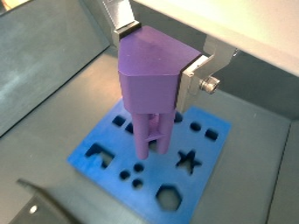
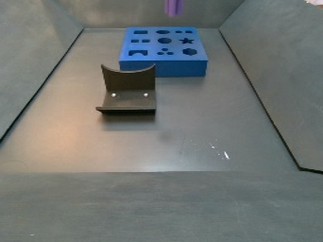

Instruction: Insert the 3 prong object.

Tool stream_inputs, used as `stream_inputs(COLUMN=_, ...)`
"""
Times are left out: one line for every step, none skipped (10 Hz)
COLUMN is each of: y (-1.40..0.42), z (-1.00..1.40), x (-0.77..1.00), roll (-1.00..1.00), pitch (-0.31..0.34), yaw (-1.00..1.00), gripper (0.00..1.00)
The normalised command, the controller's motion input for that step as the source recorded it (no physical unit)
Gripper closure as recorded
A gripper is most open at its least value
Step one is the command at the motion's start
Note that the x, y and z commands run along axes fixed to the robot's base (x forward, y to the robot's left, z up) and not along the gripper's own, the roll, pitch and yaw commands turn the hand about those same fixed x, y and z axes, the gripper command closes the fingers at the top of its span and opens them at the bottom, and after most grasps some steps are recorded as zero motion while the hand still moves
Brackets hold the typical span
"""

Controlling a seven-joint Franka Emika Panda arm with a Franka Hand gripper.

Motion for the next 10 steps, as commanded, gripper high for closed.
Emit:
stream_inputs(y=0.56, z=-0.23, x=0.0, roll=-0.18, pitch=-0.06, yaw=-0.32, gripper=1.0)
stream_inputs(y=0.25, z=-0.24, x=0.09, roll=-0.09, pitch=-0.044, yaw=-0.71, gripper=1.0)
stream_inputs(y=0.06, z=-0.36, x=0.14, roll=-0.01, pitch=0.0, yaw=-0.99, gripper=1.0)
stream_inputs(y=0.0, z=-0.45, x=0.03, roll=0.0, pitch=-0.006, yaw=-1.0, gripper=1.0)
stream_inputs(y=0.0, z=-0.48, x=0.02, roll=0.0, pitch=0.0, yaw=-1.0, gripper=1.0)
stream_inputs(y=0.0, z=-0.48, x=0.02, roll=0.0, pitch=0.0, yaw=-1.0, gripper=1.0)
stream_inputs(y=0.0, z=-0.48, x=0.02, roll=0.0, pitch=0.0, yaw=-1.0, gripper=1.0)
stream_inputs(y=0.0, z=-0.48, x=0.02, roll=0.0, pitch=0.0, yaw=-1.0, gripper=1.0)
stream_inputs(y=0.0, z=-0.43, x=0.05, roll=0.0, pitch=-0.004, yaw=-1.0, gripper=1.0)
stream_inputs(y=0.12, z=-0.29, x=0.25, roll=0.0, pitch=0.0, yaw=-0.92, gripper=1.0)
